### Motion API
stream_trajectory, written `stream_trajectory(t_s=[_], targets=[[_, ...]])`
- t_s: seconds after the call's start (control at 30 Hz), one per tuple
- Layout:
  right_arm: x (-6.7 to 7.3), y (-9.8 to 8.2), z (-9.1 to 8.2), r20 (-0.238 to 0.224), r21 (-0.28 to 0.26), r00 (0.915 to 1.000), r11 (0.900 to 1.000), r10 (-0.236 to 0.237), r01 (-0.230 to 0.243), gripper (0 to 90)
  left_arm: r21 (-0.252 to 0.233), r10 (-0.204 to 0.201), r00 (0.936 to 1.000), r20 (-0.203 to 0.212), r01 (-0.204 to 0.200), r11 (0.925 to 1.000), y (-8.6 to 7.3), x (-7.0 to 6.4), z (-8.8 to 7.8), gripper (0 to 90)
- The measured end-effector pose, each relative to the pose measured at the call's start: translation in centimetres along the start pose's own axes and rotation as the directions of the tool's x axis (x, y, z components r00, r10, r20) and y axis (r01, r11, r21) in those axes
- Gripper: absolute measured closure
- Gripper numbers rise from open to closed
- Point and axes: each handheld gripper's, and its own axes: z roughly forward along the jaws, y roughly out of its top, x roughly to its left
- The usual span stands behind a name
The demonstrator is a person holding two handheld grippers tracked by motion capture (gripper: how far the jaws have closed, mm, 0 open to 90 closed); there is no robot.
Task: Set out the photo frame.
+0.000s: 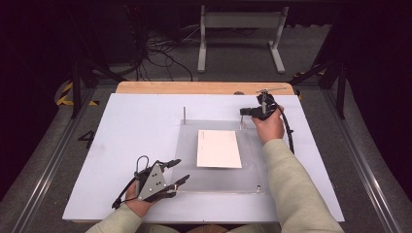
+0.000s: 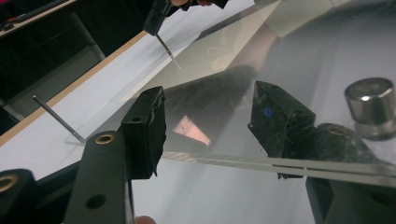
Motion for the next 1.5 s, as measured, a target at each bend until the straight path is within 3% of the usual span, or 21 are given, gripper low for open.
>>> stream_trajectory(t_s=[0.03, 0.13, 0.3, 0.47, 0.53, 0.87, 1.0, 1.2, 1.27, 1.37, 1.5], targets=[[0.0, 0.0, -0.2, -0.001, 0.003, 1.0, 1.0, 0.001, -0.001, 80.6, -0.003, -0.005, 1.0, 0.001, 0.005, 1.0, 0.0, 0.0, 0.0, 45.2], [0.0, -0.2, -1.3, -0.026, -0.001, 0.9997, 1.0, -0.002, 0.002, 69.4, -0.007, -0.019, 0.9998, 0.004, 0.019, 0.9998, 0.2, 0.2, -0.1, 45.8], [1.2, -1.2, -3.9, -0.013, -0.03, 0.9942, 0.994, -0.107, 0.106, 60.6, -0.003, -0.033, 0.9995, 0.005, 0.033, 0.9995, 0.5, 0.3, -0.1, 45.9], [2.1, -2.6, -6.7, -0.029, -0.053, 0.9898, 0.989, -0.139, 0.138, 57.7, -0.004, -0.045, 0.9989, 0.01, 0.045, 0.999, 0.7, 0.6, -0.1, 45.9], [2.2, -2.8, -7.1, -0.033, -0.053, 0.989, 0.988, -0.144, 0.142, 57.4, -0.004, -0.045, 0.9989, 0.012, 0.045, 0.999, 0.8, 0.7, -0.1, 45.8], [4.1, -6.0, -11.9, -0.086, -0.099, 0.975, 0.976, -0.205, 0.197, 52.3, 0.005, -0.051, 0.9985, 0.023, 0.05, 0.9987, 1.0, 1.1, -0.2, 45.7], [4.8, -7.3, -13.4, -0.097, -0.103, 0.9641, 0.966, -0.247, 0.238, 51.2, 0.001, -0.063, 0.9976, 0.03, 0.063, 0.998, 1.1, 1.3, -0.2, 45.0], [5.9, -9.0, -15.6, -0.128, -0.129, 0.9526, 0.957, -0.276, 0.26, 47.9, 0.005, -0.072, 0.9969, 0.03, 0.072, 0.9974, 1.2, 1.4, -0.2, 44.5], [6.4, -9.7, -16.4, -0.14, -0.137, 0.9437, 0.95, -0.3, 0.282, 48.6, 0.009, -0.096, 0.995, 0.029, 0.096, 0.9954, 1.3, 1.6, -0.3, 43.3], [7.0, -10.6, -17.4, -0.134, -0.152, 0.9323, 0.937, -0.336, 0.316, 49.3, 0.007, -0.104, 0.9942, 0.026, 0.104, 0.9946, 1.5, 1.8, -0.3, 42.9], [7.6, -11.6, -17.9, -0.138, -0.148, 0.9203, 0.926, -0.366, 0.346, 46.5, 0.01, -0.111, 0.9934, 0.027, 0.111, 0.9938, 1.7, 1.9, -0.4, 43.0]])
